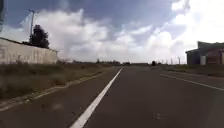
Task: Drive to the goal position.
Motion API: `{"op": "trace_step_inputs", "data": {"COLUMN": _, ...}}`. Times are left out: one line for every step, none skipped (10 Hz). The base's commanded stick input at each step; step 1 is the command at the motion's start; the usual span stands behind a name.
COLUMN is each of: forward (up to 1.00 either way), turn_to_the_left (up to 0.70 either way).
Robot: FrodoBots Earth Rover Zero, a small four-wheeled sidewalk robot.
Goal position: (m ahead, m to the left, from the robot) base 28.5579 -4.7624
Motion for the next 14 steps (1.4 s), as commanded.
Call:
{"op": "trace_step_inputs", "data": {"forward": 1.0, "turn_to_the_left": 0.0}}
{"op": "trace_step_inputs", "data": {"forward": 1.0, "turn_to_the_left": 0.0}}
{"op": "trace_step_inputs", "data": {"forward": 1.0, "turn_to_the_left": 0.0}}
{"op": "trace_step_inputs", "data": {"forward": 1.0, "turn_to_the_left": 0.0}}
{"op": "trace_step_inputs", "data": {"forward": 1.0, "turn_to_the_left": 0.0}}
{"op": "trace_step_inputs", "data": {"forward": 1.0, "turn_to_the_left": 0.0}}
{"op": "trace_step_inputs", "data": {"forward": 1.0, "turn_to_the_left": 0.0}}
{"op": "trace_step_inputs", "data": {"forward": 1.0, "turn_to_the_left": 0.0}}
{"op": "trace_step_inputs", "data": {"forward": 1.0, "turn_to_the_left": 0.0}}
{"op": "trace_step_inputs", "data": {"forward": 1.0, "turn_to_the_left": 0.0}}
{"op": "trace_step_inputs", "data": {"forward": 1.0, "turn_to_the_left": 0.0}}
{"op": "trace_step_inputs", "data": {"forward": 1.0, "turn_to_the_left": 0.0}}
{"op": "trace_step_inputs", "data": {"forward": 1.0, "turn_to_the_left": 0.0}}
{"op": "trace_step_inputs", "data": {"forward": 1.0, "turn_to_the_left": 0.0}}
